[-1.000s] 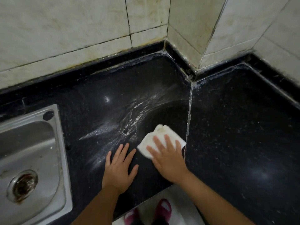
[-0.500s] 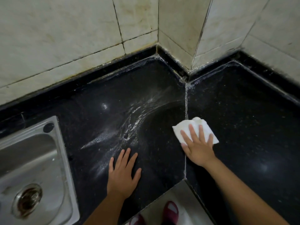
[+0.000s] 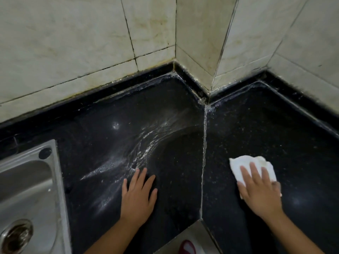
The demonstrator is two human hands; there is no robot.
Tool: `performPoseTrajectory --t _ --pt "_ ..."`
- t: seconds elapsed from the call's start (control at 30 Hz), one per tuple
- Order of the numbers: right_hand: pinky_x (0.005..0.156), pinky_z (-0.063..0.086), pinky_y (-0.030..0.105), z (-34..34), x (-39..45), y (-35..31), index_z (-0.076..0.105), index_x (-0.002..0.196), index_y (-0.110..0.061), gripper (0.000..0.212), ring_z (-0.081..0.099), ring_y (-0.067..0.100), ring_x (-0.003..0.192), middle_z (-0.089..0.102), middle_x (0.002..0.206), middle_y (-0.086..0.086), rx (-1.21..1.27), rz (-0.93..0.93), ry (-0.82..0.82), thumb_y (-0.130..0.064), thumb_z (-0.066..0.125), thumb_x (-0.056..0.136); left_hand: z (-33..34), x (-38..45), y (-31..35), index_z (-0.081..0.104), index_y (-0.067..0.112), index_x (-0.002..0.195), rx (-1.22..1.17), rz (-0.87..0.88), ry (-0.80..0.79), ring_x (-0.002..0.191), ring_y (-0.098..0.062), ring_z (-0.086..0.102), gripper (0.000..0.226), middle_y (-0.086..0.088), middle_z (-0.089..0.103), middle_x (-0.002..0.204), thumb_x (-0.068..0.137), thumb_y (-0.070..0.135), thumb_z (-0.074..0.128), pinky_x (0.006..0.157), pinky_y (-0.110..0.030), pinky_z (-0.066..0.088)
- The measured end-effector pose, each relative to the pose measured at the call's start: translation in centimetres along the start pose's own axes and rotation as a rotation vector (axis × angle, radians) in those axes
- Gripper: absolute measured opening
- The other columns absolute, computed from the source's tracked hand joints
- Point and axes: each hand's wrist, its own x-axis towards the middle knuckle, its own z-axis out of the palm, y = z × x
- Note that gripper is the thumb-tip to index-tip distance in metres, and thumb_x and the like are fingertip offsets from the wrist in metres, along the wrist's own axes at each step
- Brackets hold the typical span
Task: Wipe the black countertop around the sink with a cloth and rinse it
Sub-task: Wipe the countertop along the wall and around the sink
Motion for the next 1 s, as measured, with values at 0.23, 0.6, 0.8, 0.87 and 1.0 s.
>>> performPoseTrajectory --t 0.23,0.6,0.8,0.87,1.0 --pt "0.111 0.002 0.055 -4.6 11.0 0.5 0.002 0.146 -0.037 0.053 -0.018 0.028 0.141 -0.014 0.156 -0.003 0.037 0.069 -0.099 -0.049 0.017 0.097 1.5 7.6 2.6 0.043 0.02 0.136 -0.118 -0.113 -0.016 0.135 -0.017 0.009 0.074 -0.006 0.032 0.148 0.084 0.054 0.004 0.109 -0.048 0.01" --pt "0.111 -0.004 0.056 -4.3 16.1 -9.5 0.006 0.147 -0.037 0.056 -0.012 0.028 0.143 -0.007 0.157 -0.008 0.102 -0.221 -0.028 -0.053 -0.002 0.093 2.3 8.2 2.2 0.054 0.012 0.126 -0.063 -0.122 -0.069 0.127 -0.021 0.031 0.066 -0.009 0.049 0.135 0.095 0.051 0.01 0.103 -0.044 0.009" --pt "0.1 0.025 0.052 0.4 6.5 -6.9 0.04 0.128 -0.032 0.051 0.033 0.027 0.127 0.043 0.137 -0.005 0.031 -0.412 0.021 -0.048 0.003 0.098 2.6 8.1 2.5 0.037 0.017 0.139 -0.119 -0.163 -0.028 0.136 -0.014 0.005 0.07 0.003 0.014 0.145 0.083 0.052 0.012 0.111 -0.044 -0.002" --pt "0.095 0.036 0.058 -0.3 7.1 -3.3 0.043 0.129 -0.026 0.051 0.035 0.031 0.126 0.046 0.136 0.001 0.044 -0.285 0.08 -0.046 0.007 0.098 2.6 8.1 2.5 0.035 0.017 0.14 -0.109 -0.161 -0.02 0.136 -0.013 0.002 0.073 0.005 0.008 0.143 0.083 0.053 0.009 0.111 -0.046 -0.002" --pt "0.111 0.007 0.057 -3.8 14.2 3.0 0.018 0.146 -0.031 0.049 0.004 0.03 0.143 0.007 0.157 -0.004 0.235 0.241 0.078 -0.041 0.023 0.099 2.5 8.2 2.6 0.03 0.019 0.142 -0.123 -0.174 -0.044 0.136 -0.011 -0.003 0.076 0.007 0.002 0.143 0.081 0.055 0.005 0.11 -0.043 -0.008"
